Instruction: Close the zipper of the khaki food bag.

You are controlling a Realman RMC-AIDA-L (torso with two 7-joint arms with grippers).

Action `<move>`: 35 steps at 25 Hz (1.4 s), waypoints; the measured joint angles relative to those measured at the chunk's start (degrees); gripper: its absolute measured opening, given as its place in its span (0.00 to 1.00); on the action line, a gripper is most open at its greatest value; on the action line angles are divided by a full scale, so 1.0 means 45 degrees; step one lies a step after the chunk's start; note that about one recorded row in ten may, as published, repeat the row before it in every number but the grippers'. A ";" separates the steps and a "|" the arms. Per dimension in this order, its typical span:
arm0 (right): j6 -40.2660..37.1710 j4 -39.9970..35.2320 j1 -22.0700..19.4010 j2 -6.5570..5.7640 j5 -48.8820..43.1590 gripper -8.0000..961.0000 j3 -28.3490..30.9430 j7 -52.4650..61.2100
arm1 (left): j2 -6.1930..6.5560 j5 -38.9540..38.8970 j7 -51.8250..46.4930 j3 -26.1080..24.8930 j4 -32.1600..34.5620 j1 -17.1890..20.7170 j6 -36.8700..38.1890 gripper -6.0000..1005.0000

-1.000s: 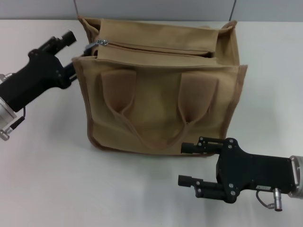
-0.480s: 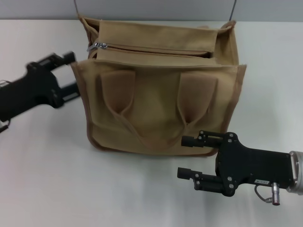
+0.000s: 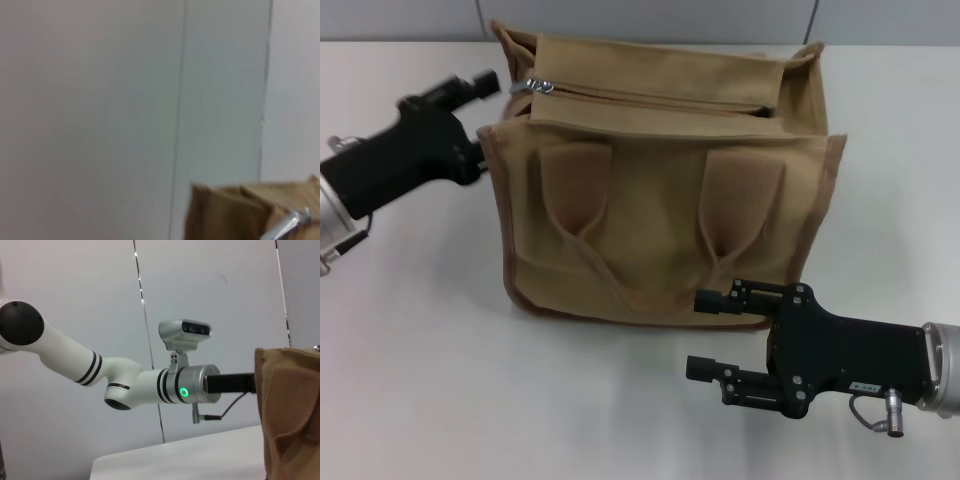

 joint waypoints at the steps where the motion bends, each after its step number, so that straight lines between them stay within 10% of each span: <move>1: 0.0000 0.0000 0.0000 0.0000 0.0000 0.67 0.0000 0.0000 | -0.0002 -0.0149 0.0002 0.0005 -0.0016 0.0034 0.0018 0.65; 27: 0.0141 0.0242 0.0077 0.0010 0.0008 0.67 0.0001 -0.0300 | 0.0070 -0.2286 0.1522 -0.0138 -0.1605 0.0426 0.0700 0.62; 29: 0.0141 0.0243 0.0077 0.0009 0.0011 0.67 0.0001 -0.0302 | 0.0070 -0.2291 0.1520 -0.0114 -0.1608 0.0426 0.0691 0.41; 35: -0.0588 0.0311 0.0078 0.0016 0.0150 0.67 0.0003 -0.0303 | 0.0043 -0.2298 0.1354 -0.0052 -0.1671 0.0443 0.0684 0.22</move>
